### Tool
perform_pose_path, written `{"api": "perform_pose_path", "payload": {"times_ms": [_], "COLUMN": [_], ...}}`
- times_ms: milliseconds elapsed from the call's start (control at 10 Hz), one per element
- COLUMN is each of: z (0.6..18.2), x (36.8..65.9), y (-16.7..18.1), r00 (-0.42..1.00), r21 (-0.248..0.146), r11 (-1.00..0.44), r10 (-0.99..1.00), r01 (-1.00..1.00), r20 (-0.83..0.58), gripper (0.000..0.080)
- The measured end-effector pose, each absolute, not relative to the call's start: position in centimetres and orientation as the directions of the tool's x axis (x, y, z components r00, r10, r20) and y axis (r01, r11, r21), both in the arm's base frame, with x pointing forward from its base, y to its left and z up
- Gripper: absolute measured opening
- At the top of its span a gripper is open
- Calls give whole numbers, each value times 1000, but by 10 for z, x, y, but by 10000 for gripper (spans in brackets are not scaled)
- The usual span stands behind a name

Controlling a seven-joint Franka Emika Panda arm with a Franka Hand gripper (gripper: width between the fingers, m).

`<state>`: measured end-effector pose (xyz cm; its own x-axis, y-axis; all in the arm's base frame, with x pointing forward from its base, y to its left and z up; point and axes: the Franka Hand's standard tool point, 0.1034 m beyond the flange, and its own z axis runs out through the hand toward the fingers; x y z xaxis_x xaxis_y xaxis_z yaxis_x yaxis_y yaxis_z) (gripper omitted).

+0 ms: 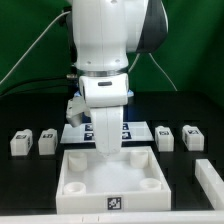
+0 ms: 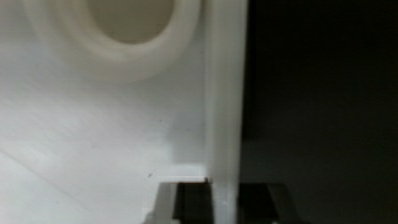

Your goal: Assemble one leg

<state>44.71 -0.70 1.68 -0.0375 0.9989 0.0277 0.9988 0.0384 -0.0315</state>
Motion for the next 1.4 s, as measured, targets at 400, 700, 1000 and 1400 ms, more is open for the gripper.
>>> {"api": "perform_pose_path", "payload": {"times_ms": [400, 700, 1000, 1400], "z": [18, 17, 17, 17], "x": [456, 489, 490, 490], "y": [4, 41, 58, 63], "r00": [-16, -20, 21, 14], "r21": [-23, 12, -3, 4], "r11": [16, 19, -21, -14], "r10": [999, 998, 998, 998], "r01": [1000, 1000, 1000, 1000], "r20": [31, 54, 61, 64], "gripper": [55, 55, 55, 55]}}
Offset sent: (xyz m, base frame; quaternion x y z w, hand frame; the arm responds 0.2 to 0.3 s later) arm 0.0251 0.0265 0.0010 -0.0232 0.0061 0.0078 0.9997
